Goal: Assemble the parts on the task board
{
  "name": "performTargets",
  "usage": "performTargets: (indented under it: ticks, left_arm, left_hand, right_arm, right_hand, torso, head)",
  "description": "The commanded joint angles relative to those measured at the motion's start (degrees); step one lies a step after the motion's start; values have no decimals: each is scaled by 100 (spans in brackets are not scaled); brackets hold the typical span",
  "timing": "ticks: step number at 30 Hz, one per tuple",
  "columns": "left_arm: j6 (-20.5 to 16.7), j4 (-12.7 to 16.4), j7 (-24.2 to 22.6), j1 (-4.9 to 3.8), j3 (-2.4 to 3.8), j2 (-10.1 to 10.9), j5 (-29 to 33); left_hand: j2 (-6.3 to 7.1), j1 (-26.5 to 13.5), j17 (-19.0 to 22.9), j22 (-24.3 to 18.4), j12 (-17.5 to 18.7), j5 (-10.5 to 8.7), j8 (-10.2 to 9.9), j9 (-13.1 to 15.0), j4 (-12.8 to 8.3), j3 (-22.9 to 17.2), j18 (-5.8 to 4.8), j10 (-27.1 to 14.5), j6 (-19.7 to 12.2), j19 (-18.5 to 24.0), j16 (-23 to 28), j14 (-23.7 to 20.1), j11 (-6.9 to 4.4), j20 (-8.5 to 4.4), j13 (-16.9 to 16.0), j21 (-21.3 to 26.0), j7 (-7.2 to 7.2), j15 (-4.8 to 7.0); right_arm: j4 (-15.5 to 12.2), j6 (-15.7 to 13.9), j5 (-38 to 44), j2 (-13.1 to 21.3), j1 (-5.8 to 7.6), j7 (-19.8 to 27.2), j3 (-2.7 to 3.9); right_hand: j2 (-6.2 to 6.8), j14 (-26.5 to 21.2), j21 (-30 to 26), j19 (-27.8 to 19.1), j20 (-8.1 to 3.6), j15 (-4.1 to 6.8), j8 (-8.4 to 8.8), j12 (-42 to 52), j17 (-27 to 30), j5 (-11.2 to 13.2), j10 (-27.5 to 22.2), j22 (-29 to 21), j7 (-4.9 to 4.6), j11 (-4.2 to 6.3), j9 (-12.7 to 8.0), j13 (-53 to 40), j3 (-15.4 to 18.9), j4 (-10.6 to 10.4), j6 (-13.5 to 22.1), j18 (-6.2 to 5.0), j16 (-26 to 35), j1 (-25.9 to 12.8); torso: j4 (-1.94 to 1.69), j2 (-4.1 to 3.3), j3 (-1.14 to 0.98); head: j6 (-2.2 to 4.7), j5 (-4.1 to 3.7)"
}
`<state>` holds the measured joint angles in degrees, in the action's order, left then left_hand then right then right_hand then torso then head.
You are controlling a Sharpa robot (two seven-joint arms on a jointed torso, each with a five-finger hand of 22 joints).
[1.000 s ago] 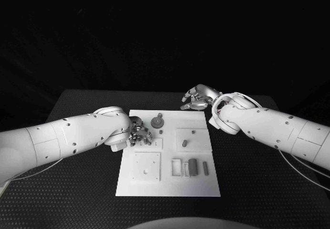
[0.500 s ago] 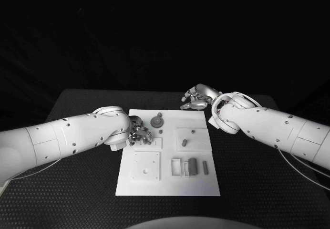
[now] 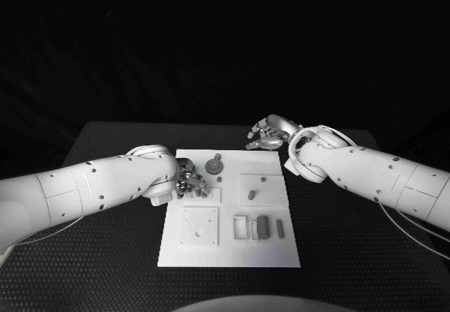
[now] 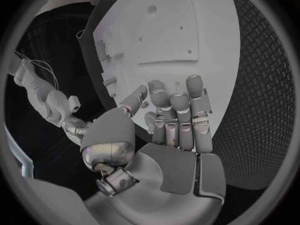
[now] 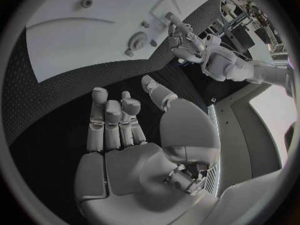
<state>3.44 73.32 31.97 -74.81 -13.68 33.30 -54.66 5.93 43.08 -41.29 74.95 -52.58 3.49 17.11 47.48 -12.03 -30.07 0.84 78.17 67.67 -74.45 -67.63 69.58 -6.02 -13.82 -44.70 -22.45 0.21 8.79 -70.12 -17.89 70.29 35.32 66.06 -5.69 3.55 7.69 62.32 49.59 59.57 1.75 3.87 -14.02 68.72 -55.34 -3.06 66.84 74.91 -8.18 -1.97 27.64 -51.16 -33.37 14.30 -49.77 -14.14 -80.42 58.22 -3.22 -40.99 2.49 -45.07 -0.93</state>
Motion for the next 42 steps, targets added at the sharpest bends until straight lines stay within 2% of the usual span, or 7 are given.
performTargets:
  ticks: [1, 16, 18, 22, 25, 32, 42]
  left_arm:
    - [-61, -2, -53, 1, 3, -16, 44]
    - [-286, 65, -142, 0, 19, 125, 141]
    - [-295, 137, -126, -4, 61, 211, 190]
    - [-266, 168, -78, -25, 316, 294, 210]
    - [-258, 129, -64, -131, 393, 340, 180]
    - [-90, -454, -7, -317, 492, 193, 131]
    - [194, -1375, 8, -361, 502, -327, -388]
  left_hand:
    - [136, -74, 10, 45, -30, -72, -29, 10, 55, 45, 34, -25, -38, -10, -42, -47, 18, -25, 8, 29, 33, -2]
    - [149, -339, 49, 66, -61, -69, -86, 56, -212, 547, 48, -72, -78, 14, -117, -113, 22, -44, -15, 80, 37, 22]
    - [128, -348, 59, 66, -62, -70, -94, 62, -264, 589, 48, -77, -77, 12, -125, -119, 22, -46, -14, 89, 37, 26]
    - [106, -348, 65, 65, -61, -70, -99, 65, -289, 604, 47, -78, -76, 12, -130, -122, 21, -47, -13, 95, 36, 25]
    - [89, -345, 68, 66, -63, -70, -102, 67, -303, 610, 47, -77, -75, 10, -134, -123, 21, -48, -13, 97, 36, 25]
    - [63, -341, 73, 68, -70, -70, -109, 70, -330, 622, 47, -71, -72, 0, -147, -120, 20, -49, -16, 98, 35, 25]
    - [-12, -364, 89, 72, -80, -70, -141, 71, -359, 648, 42, -84, -96, 0, -166, -135, 30, -48, -22, 112, 46, 28]
  right_arm:
    - [-3, 52, -1, 2, -3, 33, 3]
    - [16, 38, -30, 5, -4, 36, 3]
    - [28, 36, -33, 9, -5, 36, 3]
    - [50, 31, -46, 13, -5, 35, 3]
    - [58, 25, -58, 17, -5, 33, 3]
    - [74, 26, -59, 6, -5, 34, 3]
    - [35, 29, -59, 10, -5, 27, 3]
  right_hand:
    - [-54, -18, -29, -30, 15, 29, 6, -14, 7, 4, -40, 11, -24, 9, -5, 8, 22, -4, -5, -86, 27, -4]
    - [-48, -23, -33, -32, 20, 26, 13, -13, 11, 4, -45, 13, -28, 6, -9, 15, 39, -24, 7, -86, 27, -38]
    - [-48, -23, -33, -32, 20, 26, 14, -13, 12, 4, -46, 14, -28, 6, -10, 15, 39, -24, 8, -86, 27, -39]
    - [-48, -24, -34, -32, 20, 26, 14, -13, 12, 4, -46, 14, -28, 5, -10, 16, 40, -25, 10, -86, 27, -40]
    - [-48, -24, -34, -32, 20, 26, 15, -13, 12, 4, -46, 14, -28, 5, -10, 16, 40, -25, 10, -86, 27, -40]
    - [-48, -24, -34, -32, 20, 26, 15, -13, 12, 4, -46, 14, -28, 5, -10, 16, 40, -25, 10, -86, 27, -40]
    - [-48, -24, -34, -32, 20, 26, 15, -12, 12, 3, -47, 14, -28, 5, -11, 17, 39, -25, 11, -86, 27, -38]
  torso:
    - [0, 0, -2]
    - [0, 2, -1]
    - [-3, 3, 1]
    - [3, 3, -4]
    - [9, -3, -6]
    - [7, -8, -4]
    - [5, -22, 3]
  head:
    - [0, 0]
    - [16, -17]
    - [30, -21]
    - [74, -15]
    - [107, -21]
    - [136, -46]
    - [161, -46]
